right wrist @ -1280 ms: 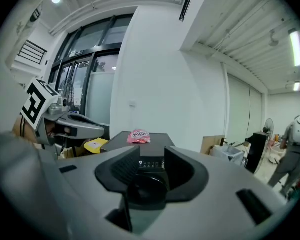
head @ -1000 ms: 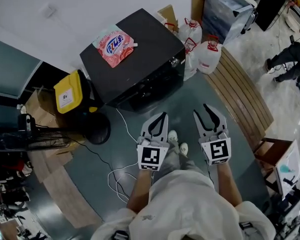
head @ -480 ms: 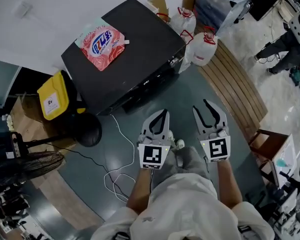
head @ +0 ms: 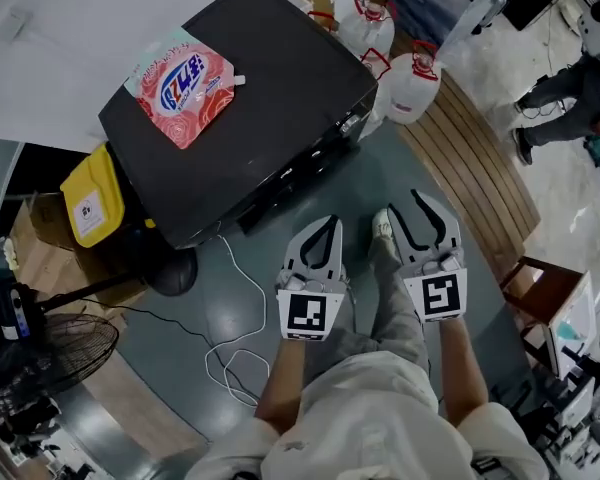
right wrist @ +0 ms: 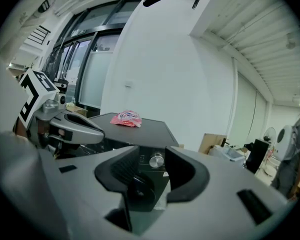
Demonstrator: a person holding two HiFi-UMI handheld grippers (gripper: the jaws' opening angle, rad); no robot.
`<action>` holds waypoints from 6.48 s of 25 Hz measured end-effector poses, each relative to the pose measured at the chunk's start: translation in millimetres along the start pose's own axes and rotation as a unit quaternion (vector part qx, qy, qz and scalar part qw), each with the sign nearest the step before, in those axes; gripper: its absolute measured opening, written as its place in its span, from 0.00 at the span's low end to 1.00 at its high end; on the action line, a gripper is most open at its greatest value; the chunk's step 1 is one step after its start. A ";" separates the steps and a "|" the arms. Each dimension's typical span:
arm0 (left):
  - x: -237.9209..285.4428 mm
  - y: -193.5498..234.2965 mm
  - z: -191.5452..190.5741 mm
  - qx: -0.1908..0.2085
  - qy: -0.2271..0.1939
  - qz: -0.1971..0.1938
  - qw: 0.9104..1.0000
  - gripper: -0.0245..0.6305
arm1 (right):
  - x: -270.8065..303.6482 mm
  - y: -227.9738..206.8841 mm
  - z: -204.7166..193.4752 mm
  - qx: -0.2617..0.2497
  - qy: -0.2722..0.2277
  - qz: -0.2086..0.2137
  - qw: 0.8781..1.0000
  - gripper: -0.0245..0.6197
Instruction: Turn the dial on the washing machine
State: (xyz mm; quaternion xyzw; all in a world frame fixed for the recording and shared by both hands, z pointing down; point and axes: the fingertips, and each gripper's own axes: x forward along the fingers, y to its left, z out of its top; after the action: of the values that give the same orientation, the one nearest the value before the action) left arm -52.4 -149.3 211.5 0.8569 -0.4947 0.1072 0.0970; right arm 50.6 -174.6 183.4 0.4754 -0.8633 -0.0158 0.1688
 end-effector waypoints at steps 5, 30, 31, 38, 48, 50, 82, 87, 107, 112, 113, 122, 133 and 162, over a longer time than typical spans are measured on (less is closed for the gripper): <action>25.4 13.8 -24.6 0.004 -0.002 0.022 1.000 0.06 | 31.2 -7.1 -20.5 0.011 -0.016 0.018 1.000 0.31; 134.9 27.1 -128.4 0.025 -0.093 0.026 0.995 0.06 | 141.8 -22.4 -147.3 -0.041 -0.145 0.072 0.986 0.33; 137.2 28.3 -130.1 0.027 -0.099 0.026 0.994 0.06 | 144.4 -22.3 -147.1 -0.051 -0.152 0.072 0.984 0.34; 144.5 34.5 -146.1 0.040 -0.129 0.036 0.990 0.06 | 156.9 -28.6 -135.0 -0.136 -0.217 0.051 0.965 0.36; 157.1 32.4 -151.4 0.091 -0.172 0.034 0.980 0.06 | 189.3 -13.1 -121.0 -0.235 -0.239 0.068 0.940 0.47; 157.2 32.3 -152.8 0.094 -0.177 0.032 0.979 0.06 | 193.0 -10.5 -119.0 -0.255 -0.240 0.070 0.934 0.48; 144.6 39.0 -162.6 0.135 -0.187 0.049 0.972 0.06 | 202.7 -15.3 -107.8 -0.076 -0.244 0.088 0.963 0.46; 144.2 40.4 -161.6 0.128 -0.190 0.050 0.972 0.06 | 203.4 -17.1 -108.8 -0.038 -0.233 0.089 0.968 0.46; 146.0 35.7 -159.0 0.130 -0.195 0.050 0.971 0.06 | 208.0 -25.3 -115.2 0.175 -0.212 0.094 0.957 0.46; 145.8 35.5 -158.9 0.124 -0.196 0.051 0.971 0.06 | 208.3 -26.4 -116.2 0.212 -0.212 0.091 0.950 0.46; 145.5 35.8 -158.9 0.122 -0.197 0.052 0.971 0.06 | 208.3 -26.4 -116.4 0.213 -0.213 0.091 0.949 0.46; 141.7 35.1 -160.2 0.128 -0.194 0.053 0.971 0.06 | 199.8 -24.3 -114.6 0.102 -0.222 0.078 0.967 0.54; 139.0 31.8 -160.3 0.140 -0.191 0.055 0.970 0.06 | 197.8 -9.5 -109.6 -0.165 -0.212 0.033 0.963 0.55; 136.5 32.6 -157.5 0.156 -0.191 0.055 0.967 0.06 | 207.0 -4.4 -108.0 -0.233 -0.191 0.029 0.953 0.47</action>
State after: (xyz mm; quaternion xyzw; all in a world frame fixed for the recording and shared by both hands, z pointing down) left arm -28.1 -235.3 402.6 0.8376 -0.5274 0.0228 -0.1406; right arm -14.3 -333.7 341.6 0.3859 -0.8650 -0.3024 0.1068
